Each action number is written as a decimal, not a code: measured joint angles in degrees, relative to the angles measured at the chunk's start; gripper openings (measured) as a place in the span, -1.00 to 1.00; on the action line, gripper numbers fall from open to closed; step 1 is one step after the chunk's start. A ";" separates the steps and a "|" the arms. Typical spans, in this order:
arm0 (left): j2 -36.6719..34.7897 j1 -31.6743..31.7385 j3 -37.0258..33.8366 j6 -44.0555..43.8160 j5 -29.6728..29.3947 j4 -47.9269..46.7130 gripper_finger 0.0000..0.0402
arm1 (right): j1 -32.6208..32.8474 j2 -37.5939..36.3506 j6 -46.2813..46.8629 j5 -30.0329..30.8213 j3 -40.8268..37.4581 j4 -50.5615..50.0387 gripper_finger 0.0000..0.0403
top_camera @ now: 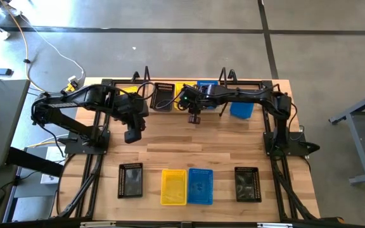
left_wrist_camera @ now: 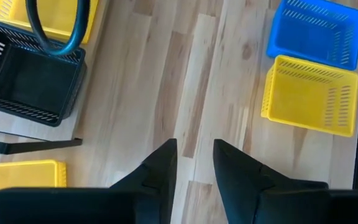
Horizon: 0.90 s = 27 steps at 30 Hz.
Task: Stack baskets on shelf by color
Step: Put the middle yellow bin on the shelf, then stack the left black bin on the black bin on the shelf
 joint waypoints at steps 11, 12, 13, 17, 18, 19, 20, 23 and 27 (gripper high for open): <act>0.00 -2.30 0.00 -4.25 3.79 -1.21 -0.33 | 0.71 0.00 12.64 -0.26 8.20 -6.75 -0.68; 0.00 -3.33 0.00 -4.62 4.04 -1.34 -0.33 | 0.73 0.00 14.00 -0.28 9.18 -7.16 -0.68; 0.00 -4.70 0.00 -4.66 4.00 -1.40 -0.33 | 0.73 0.00 15.36 -0.28 10.09 -7.91 -0.68; 0.00 -10.78 0.00 -6.07 4.00 -1.41 -0.35 | 0.73 0.00 17.91 -0.36 13.93 -9.68 -0.68; 0.00 -12.29 0.00 -6.90 3.99 -1.46 -0.36 | 0.73 0.00 17.90 -0.45 14.98 -10.47 -0.68; 0.00 -13.92 0.00 -8.05 3.90 -1.47 -0.36 | 0.73 0.00 17.90 -0.52 16.04 -11.49 -0.68; 0.00 -15.67 0.00 -9.38 3.73 -1.46 -0.37 | 0.73 0.00 17.82 -0.55 17.15 -12.48 -0.68; 0.65 -20.89 0.00 -13.67 2.32 -1.20 -0.37 | 0.73 0.00 16.55 -0.57 20.58 -15.88 -0.68; 2.03 -27.49 -0.02 -18.89 2.21 -0.79 -0.37 | 0.73 -0.04 16.33 -0.55 25.25 -20.92 -0.68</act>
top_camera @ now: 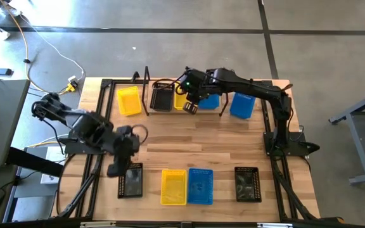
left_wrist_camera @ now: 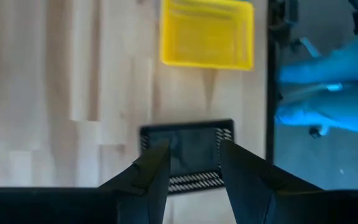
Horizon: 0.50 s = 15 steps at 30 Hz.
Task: Stack baskets on shelf by color
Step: Stack the left black bin on the black bin on the shelf
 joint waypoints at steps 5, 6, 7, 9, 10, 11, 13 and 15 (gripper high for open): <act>2.41 -6.73 0.00 -6.87 -0.89 -0.04 -0.37 | -0.02 0.00 -0.84 -0.04 3.70 -4.44 -0.68; 2.97 -8.07 0.00 -7.73 -1.51 -0.01 -0.37 | -0.02 0.00 -1.29 -0.05 3.95 -5.20 -0.68; 3.54 -9.46 0.00 -8.38 -2.27 0.14 -0.37 | -0.02 0.00 -1.44 -0.07 4.11 -5.50 -0.68; 4.71 -11.85 0.00 -10.18 -3.84 0.19 -0.37 | -0.02 0.00 -1.44 -0.07 4.13 -5.43 -0.68; 5.39 -12.90 0.00 -10.71 -4.42 0.23 -0.37 | 0.00 0.02 -1.46 -0.09 4.13 -5.73 -0.68; 6.19 -14.00 0.00 -10.97 -4.84 0.26 -0.37 | 0.00 0.02 -1.44 -0.19 4.13 -6.12 -0.68; 7.94 -15.92 0.00 -11.93 -5.59 0.24 -0.37 | -0.01 0.02 -1.46 -0.20 4.13 -6.33 -0.68; 9.72 -17.67 0.00 -12.79 -5.95 0.40 -0.37 | 0.00 0.02 -1.50 -0.20 4.11 -6.30 -0.68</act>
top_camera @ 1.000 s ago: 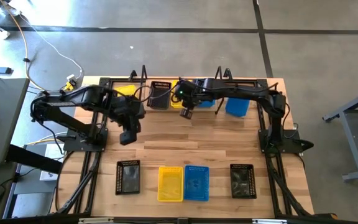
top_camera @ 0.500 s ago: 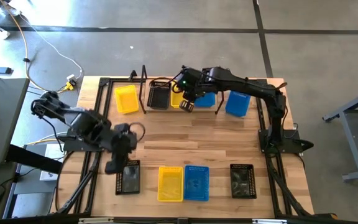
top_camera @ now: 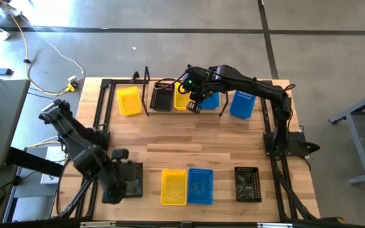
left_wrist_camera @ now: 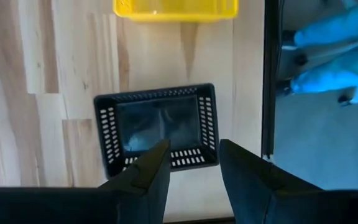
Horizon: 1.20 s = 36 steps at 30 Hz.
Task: Stack baskets on shelf by color
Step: Stack the left black bin on the black bin on the shelf
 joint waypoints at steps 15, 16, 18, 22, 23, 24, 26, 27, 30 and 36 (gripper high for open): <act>9.74 -5.47 0.00 -3.97 -2.70 7.66 -0.37 | -0.04 0.00 -1.47 0.04 -0.04 -1.11 -0.68; 10.10 -5.58 0.00 -4.27 -3.04 7.85 -0.37 | 0.00 0.00 -1.47 0.04 -0.04 -1.16 -0.68; 10.77 -5.83 -0.03 -5.00 -3.39 8.22 -0.37 | 0.21 0.00 -1.47 0.07 -0.04 -1.20 -0.68; 11.39 -6.71 -3.49 -7.98 -3.37 12.89 -0.37 | 0.82 0.02 -1.49 0.04 -0.07 -1.65 -0.68; 11.39 -6.83 -4.88 -9.02 -2.77 14.99 -0.37 | 0.90 0.02 -1.57 0.04 -0.07 -1.83 -0.68; 11.39 -7.08 -6.17 -10.02 -2.27 16.76 -0.37 | 1.01 0.02 -2.08 0.02 -0.07 -1.94 -0.68; 11.39 -7.48 -8.63 -11.40 -1.32 19.66 -0.37 | 1.25 0.02 -2.90 0.02 -0.07 -2.28 -0.68; 11.39 -7.63 -9.63 -11.74 -0.99 20.86 -0.37 | 1.31 0.02 -2.96 0.00 -0.07 -2.50 -0.68; 11.39 -7.88 -12.80 -12.12 -0.38 24.36 -0.37 | 1.43 0.02 -2.98 0.00 -0.09 -2.91 -0.68; 11.42 -7.66 -18.03 -12.99 -0.02 25.97 -0.37 | 1.44 0.04 -2.98 0.00 -0.09 -2.92 -0.68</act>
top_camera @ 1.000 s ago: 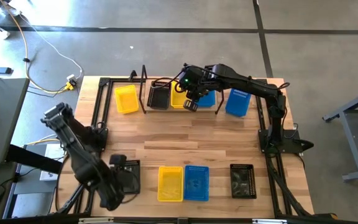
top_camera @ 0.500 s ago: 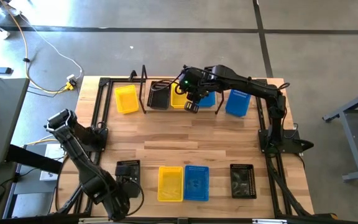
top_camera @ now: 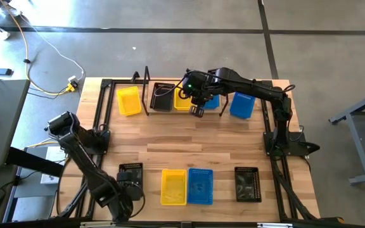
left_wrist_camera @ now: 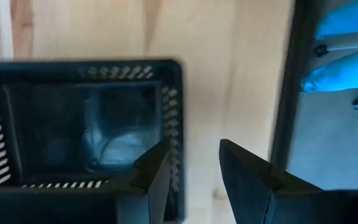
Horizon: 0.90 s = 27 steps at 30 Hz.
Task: Stack baskets on shelf by color
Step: Stack the left black bin on the black bin on the shelf
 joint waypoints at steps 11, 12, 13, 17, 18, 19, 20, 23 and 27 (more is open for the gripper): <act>0.94 0.60 -6.67 -1.47 2.87 6.93 -0.37 | -0.09 0.00 -0.52 -0.02 0.00 0.02 -0.68; 0.92 0.84 -7.04 -1.64 3.31 7.35 -0.39 | -0.09 0.00 -1.05 -0.02 0.00 0.02 -0.68; 0.92 1.12 -7.25 -1.96 3.50 7.96 -0.41 | -0.09 0.00 -1.33 -0.02 0.00 0.02 -0.68; 0.66 2.22 -7.39 -2.57 3.31 8.48 -0.66 | -0.09 0.00 -1.56 -0.02 0.01 -0.68 -0.68; 0.52 2.42 -7.37 -2.57 3.32 8.75 -0.75 | -0.09 0.00 -1.93 -0.02 0.11 -1.66 -0.68; 0.47 2.70 -7.37 -2.57 3.32 8.85 -0.85 | -0.09 0.00 -2.37 -0.02 0.29 -2.33 -0.68; 0.45 2.85 -7.37 -2.57 3.41 8.85 -0.92 | -0.07 0.00 -2.49 0.24 0.37 -2.57 -0.68; 0.42 3.21 -7.33 -2.66 3.33 8.82 -0.93 | -0.07 -0.09 -2.13 2.28 0.39 -4.25 -0.68; 0.42 3.91 -5.44 -1.64 3.46 6.45 -0.95 | -0.26 -0.86 -2.13 3.78 0.39 -5.28 -0.68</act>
